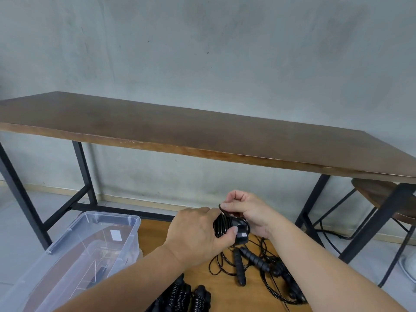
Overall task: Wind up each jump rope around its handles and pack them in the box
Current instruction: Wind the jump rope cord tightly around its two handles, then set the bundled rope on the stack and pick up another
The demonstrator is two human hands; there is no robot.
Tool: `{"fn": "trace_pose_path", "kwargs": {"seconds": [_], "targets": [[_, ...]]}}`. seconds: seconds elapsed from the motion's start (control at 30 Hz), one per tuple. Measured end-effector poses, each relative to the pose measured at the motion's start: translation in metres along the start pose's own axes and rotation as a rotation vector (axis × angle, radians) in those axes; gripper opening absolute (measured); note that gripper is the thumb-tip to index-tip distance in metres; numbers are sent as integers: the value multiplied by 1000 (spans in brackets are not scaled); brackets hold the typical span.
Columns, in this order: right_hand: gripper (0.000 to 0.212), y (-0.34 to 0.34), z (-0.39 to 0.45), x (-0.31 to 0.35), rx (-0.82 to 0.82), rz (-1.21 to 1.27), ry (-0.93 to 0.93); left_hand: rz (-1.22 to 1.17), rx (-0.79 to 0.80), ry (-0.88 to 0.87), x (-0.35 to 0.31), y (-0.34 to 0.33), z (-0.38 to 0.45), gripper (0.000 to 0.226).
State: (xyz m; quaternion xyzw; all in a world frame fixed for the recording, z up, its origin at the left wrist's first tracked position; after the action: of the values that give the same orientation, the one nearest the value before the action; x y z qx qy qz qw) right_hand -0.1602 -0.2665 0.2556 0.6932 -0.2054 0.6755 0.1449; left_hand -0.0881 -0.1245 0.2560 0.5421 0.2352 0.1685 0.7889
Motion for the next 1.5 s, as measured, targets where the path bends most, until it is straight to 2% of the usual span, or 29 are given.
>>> {"fn": "trace_pose_path", "kwargs": {"seconds": [0.1,0.3,0.37,0.43,0.53,0.6,0.7,0.87,1.0,1.2,1.33,1.5], "targets": [[8,3,1,-4,-59,-22,-69,-35,113,132,-1,-9,7,64],[43,9,4,-10,-239,-256,-132,-175,265,388,3,-21,21,59],[52,9,0,-16,-314,-252,-197,-255,297,479,7,-25,26,62],[57,6,-7,-24,-311,-176,-251,-354,320,562,12,-30,29,68],[44,-9,-14,-34,-201,-26,-243,-508,362,662,18,-45,30,71],[30,-13,-13,-42,-168,-96,-165,-599,380,674,16,-52,29,69],[21,-9,-10,-60,-178,-171,-99,-684,422,687,14,-62,25,61],[16,7,-9,-112,-248,-61,-185,-804,508,817,23,-95,6,50],[14,6,-19,-164,-237,-16,-285,-731,603,791,26,-134,-22,36],[12,-3,-29,-245,-253,33,-453,-530,790,852,36,-181,-52,46],[14,-7,-27,-277,-250,-71,-482,-515,864,924,44,-207,-60,44],[13,-13,-22,-306,-301,40,-549,-528,920,955,57,-239,-70,46]]}}
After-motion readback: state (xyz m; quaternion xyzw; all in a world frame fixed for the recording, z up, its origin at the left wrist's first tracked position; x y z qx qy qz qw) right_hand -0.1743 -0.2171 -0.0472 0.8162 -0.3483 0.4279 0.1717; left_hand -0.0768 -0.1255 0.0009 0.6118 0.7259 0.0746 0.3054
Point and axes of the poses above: each hand's wrist, its own z-axis towards the middle knuckle, its own y-axis out of the back of the hand, x = y × z, the point moved 3 cm from there along z, towards the middle knuckle, and after that the axes turned 13 degrees about y, right-handed, at the moved point
